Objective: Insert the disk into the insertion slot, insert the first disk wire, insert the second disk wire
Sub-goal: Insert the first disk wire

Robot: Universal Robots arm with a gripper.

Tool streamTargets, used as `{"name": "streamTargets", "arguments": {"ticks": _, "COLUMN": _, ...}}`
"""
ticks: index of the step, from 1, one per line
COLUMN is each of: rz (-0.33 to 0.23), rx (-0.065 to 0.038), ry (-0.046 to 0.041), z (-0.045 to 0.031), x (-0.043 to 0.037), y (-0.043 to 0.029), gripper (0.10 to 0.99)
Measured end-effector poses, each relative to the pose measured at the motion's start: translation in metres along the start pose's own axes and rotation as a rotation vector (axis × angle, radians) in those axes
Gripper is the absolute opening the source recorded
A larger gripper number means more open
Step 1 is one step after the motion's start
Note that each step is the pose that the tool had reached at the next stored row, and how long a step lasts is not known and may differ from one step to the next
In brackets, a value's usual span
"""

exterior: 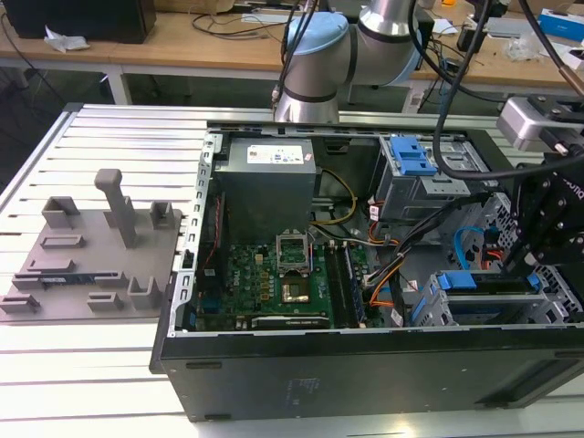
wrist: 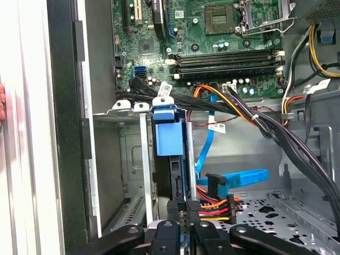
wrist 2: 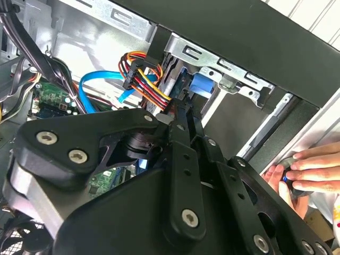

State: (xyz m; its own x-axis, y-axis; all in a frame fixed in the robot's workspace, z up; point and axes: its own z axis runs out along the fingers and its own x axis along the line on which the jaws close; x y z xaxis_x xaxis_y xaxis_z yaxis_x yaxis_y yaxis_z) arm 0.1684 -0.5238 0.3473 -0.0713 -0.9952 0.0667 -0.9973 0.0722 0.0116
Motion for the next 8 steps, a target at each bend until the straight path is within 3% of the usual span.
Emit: {"name": "streamTargets", "arguments": {"ticks": 8, "rz": 0.0, "rx": 0.0, "ry": -0.0002, "z": 0.0025, "x": -0.0002, "y": 0.0, "gripper": 0.169}}
